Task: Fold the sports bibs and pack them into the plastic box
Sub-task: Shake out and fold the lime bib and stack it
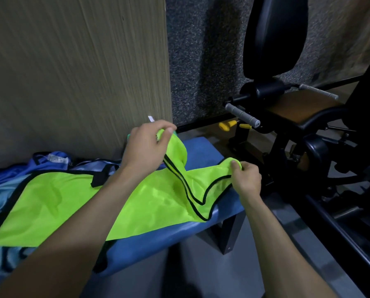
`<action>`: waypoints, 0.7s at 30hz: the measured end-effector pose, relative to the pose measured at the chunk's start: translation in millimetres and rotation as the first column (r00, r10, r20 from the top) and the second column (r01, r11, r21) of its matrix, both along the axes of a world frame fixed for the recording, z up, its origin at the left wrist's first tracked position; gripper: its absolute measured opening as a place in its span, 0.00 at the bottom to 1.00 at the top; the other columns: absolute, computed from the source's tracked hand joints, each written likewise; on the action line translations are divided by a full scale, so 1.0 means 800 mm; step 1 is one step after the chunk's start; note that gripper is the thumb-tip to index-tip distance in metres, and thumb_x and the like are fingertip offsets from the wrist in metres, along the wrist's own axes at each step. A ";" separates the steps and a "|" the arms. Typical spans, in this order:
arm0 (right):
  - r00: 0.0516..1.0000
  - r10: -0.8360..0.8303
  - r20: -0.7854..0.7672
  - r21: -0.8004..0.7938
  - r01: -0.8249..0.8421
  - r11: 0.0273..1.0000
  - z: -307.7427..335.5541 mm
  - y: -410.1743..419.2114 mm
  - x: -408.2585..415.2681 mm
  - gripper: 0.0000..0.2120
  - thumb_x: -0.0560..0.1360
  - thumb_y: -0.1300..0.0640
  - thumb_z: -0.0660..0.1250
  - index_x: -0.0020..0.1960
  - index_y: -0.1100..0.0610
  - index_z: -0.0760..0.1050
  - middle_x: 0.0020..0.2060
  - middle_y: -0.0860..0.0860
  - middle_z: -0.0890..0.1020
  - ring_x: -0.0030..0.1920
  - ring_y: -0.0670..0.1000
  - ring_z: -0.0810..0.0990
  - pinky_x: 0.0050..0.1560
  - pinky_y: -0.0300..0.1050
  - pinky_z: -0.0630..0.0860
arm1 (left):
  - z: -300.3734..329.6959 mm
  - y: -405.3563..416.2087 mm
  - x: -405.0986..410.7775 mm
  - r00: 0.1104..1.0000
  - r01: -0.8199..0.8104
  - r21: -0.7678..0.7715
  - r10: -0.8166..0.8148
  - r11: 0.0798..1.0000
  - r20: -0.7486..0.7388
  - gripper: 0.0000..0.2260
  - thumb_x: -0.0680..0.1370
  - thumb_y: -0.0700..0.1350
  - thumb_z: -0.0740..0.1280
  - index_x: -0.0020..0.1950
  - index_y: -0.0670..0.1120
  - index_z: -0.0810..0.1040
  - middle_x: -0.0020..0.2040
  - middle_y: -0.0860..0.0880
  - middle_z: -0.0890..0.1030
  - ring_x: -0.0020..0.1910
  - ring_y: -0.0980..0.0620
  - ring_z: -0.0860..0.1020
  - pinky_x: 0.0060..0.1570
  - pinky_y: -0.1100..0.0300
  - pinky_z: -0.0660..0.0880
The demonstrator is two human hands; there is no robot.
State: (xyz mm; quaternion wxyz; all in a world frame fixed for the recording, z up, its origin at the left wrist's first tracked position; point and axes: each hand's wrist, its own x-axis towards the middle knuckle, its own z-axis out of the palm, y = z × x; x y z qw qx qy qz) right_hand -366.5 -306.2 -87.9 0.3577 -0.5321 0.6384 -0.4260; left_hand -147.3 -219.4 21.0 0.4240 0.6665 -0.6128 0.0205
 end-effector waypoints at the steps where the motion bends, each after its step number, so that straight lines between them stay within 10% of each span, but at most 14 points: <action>1: 1.000 0.027 -0.001 0.003 -0.027 1.000 -0.001 -0.001 0.003 0.21 0.81 0.46 0.63 0.36 0.58 0.75 0.29 0.54 0.77 0.37 0.59 0.78 0.41 0.52 0.73 | 0.005 0.013 0.003 1.000 -0.007 -0.056 0.007 0.998 0.004 0.08 0.83 0.46 0.65 0.55 0.51 0.85 0.47 0.55 0.86 0.42 0.53 0.81 0.47 0.57 0.74; 5: 0.993 0.016 0.120 0.053 -0.022 0.998 0.006 -0.002 0.016 0.22 0.81 0.47 0.65 0.29 0.50 0.72 0.25 0.45 0.72 0.35 0.55 0.73 0.40 0.51 0.71 | 0.021 0.049 0.014 0.997 -0.071 -0.172 0.070 0.983 -0.008 0.09 0.84 0.45 0.63 0.58 0.52 0.83 0.31 0.49 0.78 0.27 0.52 0.70 0.30 0.64 0.64; 8: 0.963 -0.055 0.265 0.132 0.020 0.991 0.009 -0.003 0.016 0.14 0.82 0.49 0.65 0.42 0.56 0.81 0.38 0.53 0.81 0.43 0.56 0.80 0.43 0.52 0.80 | 0.031 0.067 0.025 0.991 -0.133 -0.231 0.128 0.964 -0.037 0.10 0.84 0.45 0.62 0.58 0.53 0.82 0.29 0.47 0.74 0.27 0.48 0.68 0.30 0.66 0.62; 15: 0.949 -0.012 0.316 0.141 -0.034 0.989 0.021 0.002 0.040 0.12 0.80 0.51 0.68 0.38 0.53 0.77 0.39 0.53 0.80 0.44 0.58 0.81 0.52 0.64 0.81 | 0.036 0.089 0.030 0.983 -0.182 -0.217 0.178 0.959 -0.041 0.09 0.82 0.45 0.64 0.56 0.54 0.83 0.28 0.55 0.71 0.26 0.51 0.66 0.30 0.67 0.62; 18: 0.995 0.036 0.098 0.074 -0.043 0.996 0.020 0.004 0.035 0.06 0.78 0.56 0.66 0.52 0.53 0.79 0.42 0.51 0.81 0.47 0.57 0.80 0.51 0.59 0.80 | 0.046 0.095 0.033 0.977 -0.207 -0.203 0.214 0.957 0.016 0.10 0.82 0.44 0.64 0.56 0.53 0.83 0.29 0.55 0.72 0.26 0.52 0.68 0.31 0.68 0.63; 21: 0.919 0.148 -0.364 0.021 -0.151 0.988 0.014 0.014 0.036 0.23 0.77 0.56 0.66 0.72 0.53 0.69 0.63 0.56 0.75 0.61 0.63 0.74 0.59 0.58 0.75 | 0.059 0.097 0.033 0.984 -0.179 -0.172 0.181 0.969 -0.008 0.09 0.82 0.44 0.64 0.54 0.54 0.83 0.28 0.55 0.73 0.23 0.54 0.72 0.30 0.68 0.65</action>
